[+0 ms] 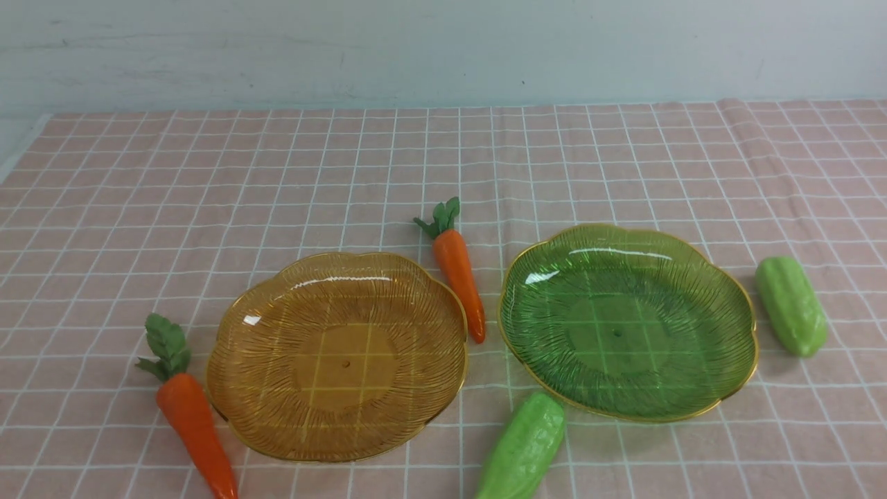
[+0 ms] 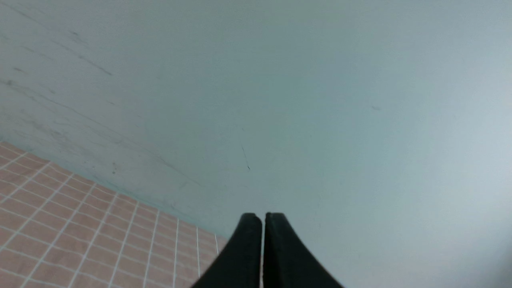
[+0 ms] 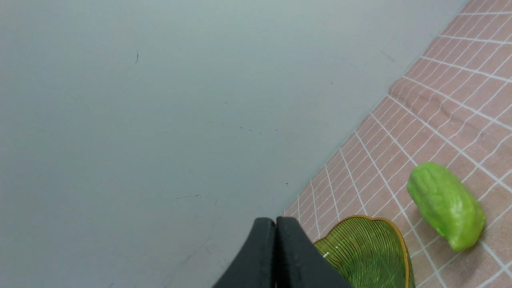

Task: Put different types of vegetables on the plate.

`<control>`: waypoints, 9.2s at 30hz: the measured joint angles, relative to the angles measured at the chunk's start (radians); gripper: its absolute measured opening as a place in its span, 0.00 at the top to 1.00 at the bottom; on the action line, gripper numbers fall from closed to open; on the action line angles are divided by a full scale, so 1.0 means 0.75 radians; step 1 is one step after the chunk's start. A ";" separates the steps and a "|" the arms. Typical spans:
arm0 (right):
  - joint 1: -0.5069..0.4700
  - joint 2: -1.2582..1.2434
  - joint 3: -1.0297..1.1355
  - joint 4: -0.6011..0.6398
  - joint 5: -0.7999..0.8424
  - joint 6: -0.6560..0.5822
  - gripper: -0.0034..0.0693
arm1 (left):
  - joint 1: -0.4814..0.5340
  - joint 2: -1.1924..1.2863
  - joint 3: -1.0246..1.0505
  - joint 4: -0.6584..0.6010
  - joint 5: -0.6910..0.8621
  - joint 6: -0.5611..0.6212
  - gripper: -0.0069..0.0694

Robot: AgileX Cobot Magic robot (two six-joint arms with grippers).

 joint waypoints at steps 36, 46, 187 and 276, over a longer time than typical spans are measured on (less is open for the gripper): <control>0.006 0.786 -1.035 -0.161 1.438 -0.805 0.97 | 0.122 2.005 -0.826 0.589 0.683 -0.263 0.45; 0.006 0.786 -1.035 -0.162 1.445 -0.805 0.97 | 0.122 2.114 -0.826 0.556 0.661 -0.276 0.16; -0.106 2.627 -2.068 -0.888 1.320 -0.205 0.40 | -0.331 2.479 -1.976 0.531 1.455 -0.013 0.76; 0.972 2.506 -1.998 -0.785 1.544 0.323 0.39 | -0.331 0.759 -0.840 0.654 1.493 -0.029 0.91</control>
